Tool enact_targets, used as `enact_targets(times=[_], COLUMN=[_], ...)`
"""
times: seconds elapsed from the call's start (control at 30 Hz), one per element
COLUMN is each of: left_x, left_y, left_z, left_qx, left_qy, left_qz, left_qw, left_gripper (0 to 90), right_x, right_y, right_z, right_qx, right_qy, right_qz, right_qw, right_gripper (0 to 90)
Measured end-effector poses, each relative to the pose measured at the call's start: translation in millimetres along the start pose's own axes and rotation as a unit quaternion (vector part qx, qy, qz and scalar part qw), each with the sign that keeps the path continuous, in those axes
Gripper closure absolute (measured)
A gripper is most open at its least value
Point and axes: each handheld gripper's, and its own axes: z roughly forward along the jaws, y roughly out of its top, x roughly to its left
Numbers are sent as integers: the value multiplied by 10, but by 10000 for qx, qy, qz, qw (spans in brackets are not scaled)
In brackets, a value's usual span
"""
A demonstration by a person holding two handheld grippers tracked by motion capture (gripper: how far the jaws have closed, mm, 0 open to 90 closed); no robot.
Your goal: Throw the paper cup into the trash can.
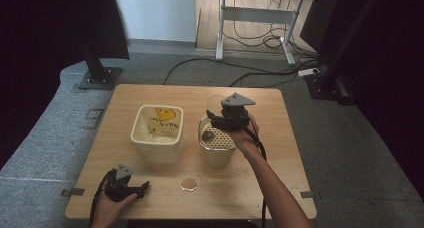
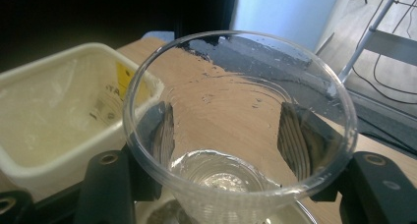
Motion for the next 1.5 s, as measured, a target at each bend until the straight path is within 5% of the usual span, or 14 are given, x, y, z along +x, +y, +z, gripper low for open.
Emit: enact_targets(times=[0.23,0.57,0.73,0.87,1.07,1.5], left_x=[-1,-12,-14,-15,-15,-15], left_y=[0,-6,-8,-7,-7,-4], left_z=[-1,-6,-7,-8,-8,-5], left_qx=[1,0,8,9,10,18], left_qy=[-3,11,1,-4,-7,-8], left_qz=[-3,-12,-2,-10,-6,7], left_qw=[10000,10000,10000,10000,10000,10000], left_gripper=[82,82,82,81,81,75], right_x=[172,690,911,1077,1098,833], right_y=[155,456,568,603,603,469], right_z=[48,320,642,1034,1089,653], right_qx=[-293,-511,-414,-89,44,-201], right_qy=[204,824,1066,1367,1301,1149], right_qz=[49,-14,-27,154,145,33], right_qw=[9994,9953,9934,9905,9914,9932], right_gripper=[388,379,354,195,129,147])
